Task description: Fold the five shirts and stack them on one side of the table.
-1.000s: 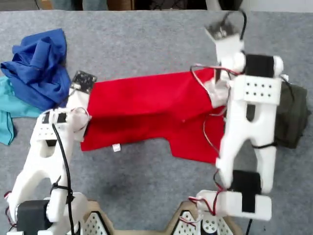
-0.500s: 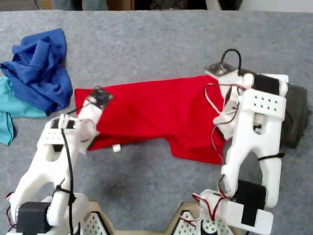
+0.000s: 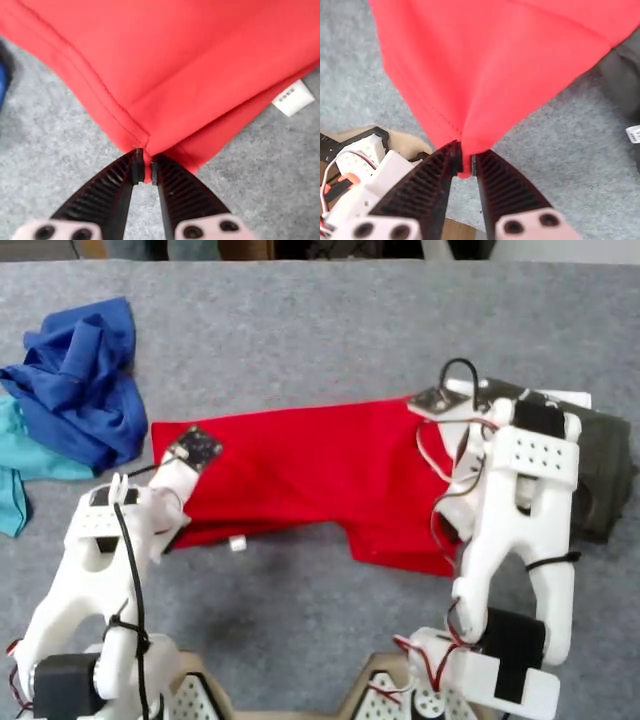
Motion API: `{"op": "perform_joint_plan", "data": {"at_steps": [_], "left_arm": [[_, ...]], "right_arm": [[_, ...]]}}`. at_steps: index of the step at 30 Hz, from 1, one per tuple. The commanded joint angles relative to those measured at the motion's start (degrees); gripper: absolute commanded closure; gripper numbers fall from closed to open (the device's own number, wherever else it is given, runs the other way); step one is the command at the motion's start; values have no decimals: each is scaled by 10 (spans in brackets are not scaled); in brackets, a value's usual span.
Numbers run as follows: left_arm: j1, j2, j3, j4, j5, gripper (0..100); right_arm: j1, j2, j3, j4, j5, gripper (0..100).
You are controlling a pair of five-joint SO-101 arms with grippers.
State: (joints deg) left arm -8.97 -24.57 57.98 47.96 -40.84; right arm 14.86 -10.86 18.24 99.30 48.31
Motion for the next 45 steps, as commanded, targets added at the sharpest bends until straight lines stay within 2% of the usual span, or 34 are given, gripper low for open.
{"op": "perform_joint_plan", "data": {"at_steps": [1,5,11,13,16,19,22,24,26,28,30,34,36,38,41,45], "left_arm": [[-2,-10,-19,-22,-4,971],[-7,-9,-6,-46,-4,971],[-28,-10,-9,-42,-4,964],[-43,-12,-10,-45,-1,910],[-61,-16,-9,-41,31,816],[-61,-16,-9,-41,42,806],[-61,-17,-10,-41,41,803],[-71,-18,-17,-41,40,805],[-106,-33,-36,-40,33,830],[-145,-65,-57,-40,15,916],[-178,-103,-65,-40,-4,977],[-223,-190,-66,-40,-17,931],[-204,-223,-68,-40,-12,931],[-153,-239,-66,-41,29,931],[-65,-212,-71,-58,147,931],[-10,-87,-108,-139,289,931]], "right_arm": [[4,-20,0,8,6,985],[7,-22,0,9,8,984],[3,-23,35,17,54,973],[7,-24,36,17,53,894],[11,-23,29,16,54,706],[10,-23,21,16,54,587],[11,-23,-7,16,51,613],[13,-23,-40,16,46,675],[11,-22,-80,16,17,805],[6,-18,-124,12,-25,987],[-11,-12,-158,16,-50,936],[-56,22,-217,11,-109,985],[-91,57,-255,12,-135,980],[-127,104,-301,6,-175,983],[-172,198,-387,0,-232,983],[-207,343,-524,3,-291,983]]}}
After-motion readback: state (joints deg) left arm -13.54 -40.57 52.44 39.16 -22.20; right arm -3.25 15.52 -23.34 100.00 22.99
